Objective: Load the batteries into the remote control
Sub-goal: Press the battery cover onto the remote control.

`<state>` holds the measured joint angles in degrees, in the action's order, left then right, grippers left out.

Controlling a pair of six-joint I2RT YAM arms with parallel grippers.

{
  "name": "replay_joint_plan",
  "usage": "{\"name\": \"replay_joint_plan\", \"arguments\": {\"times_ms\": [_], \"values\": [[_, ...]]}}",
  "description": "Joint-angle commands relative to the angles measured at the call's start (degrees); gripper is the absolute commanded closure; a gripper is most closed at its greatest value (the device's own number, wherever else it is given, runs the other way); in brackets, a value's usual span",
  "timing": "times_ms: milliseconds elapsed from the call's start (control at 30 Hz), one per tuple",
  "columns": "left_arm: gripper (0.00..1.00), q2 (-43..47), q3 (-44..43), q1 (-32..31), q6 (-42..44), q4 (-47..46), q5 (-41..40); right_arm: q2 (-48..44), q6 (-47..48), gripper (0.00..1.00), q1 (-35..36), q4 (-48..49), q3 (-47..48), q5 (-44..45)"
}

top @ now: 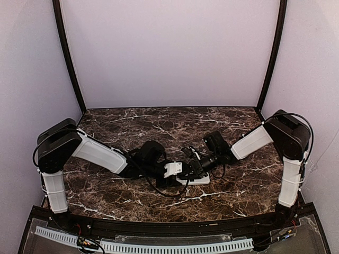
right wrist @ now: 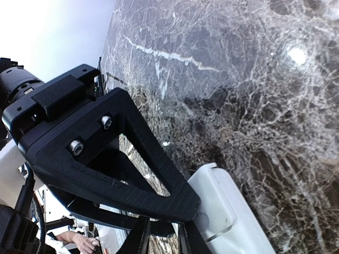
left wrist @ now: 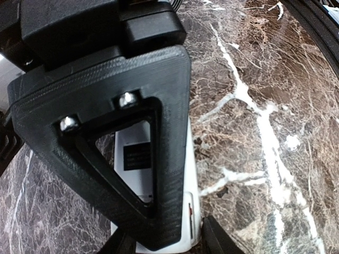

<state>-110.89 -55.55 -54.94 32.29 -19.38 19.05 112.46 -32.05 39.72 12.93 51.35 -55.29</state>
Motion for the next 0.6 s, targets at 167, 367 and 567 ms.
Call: {"name": "replay_joint_plan", "arguments": {"times_ms": [167,367,567], "values": [[0.63,-1.19,-2.03,-0.27,1.3,4.55,-0.86,-2.0,-0.25,0.79,0.24,-0.86,-1.32,0.59],[0.64,-1.25,-2.34,-0.29,1.46,5.12,-0.84,-5.92,-0.14,0.82,-1.46,-0.89,-3.02,0.19],[0.62,-1.02,-2.45,-0.28,1.28,5.05,-0.9,-10.15,0.31,0.82,-3.17,-1.52,-5.35,0.47]]}}
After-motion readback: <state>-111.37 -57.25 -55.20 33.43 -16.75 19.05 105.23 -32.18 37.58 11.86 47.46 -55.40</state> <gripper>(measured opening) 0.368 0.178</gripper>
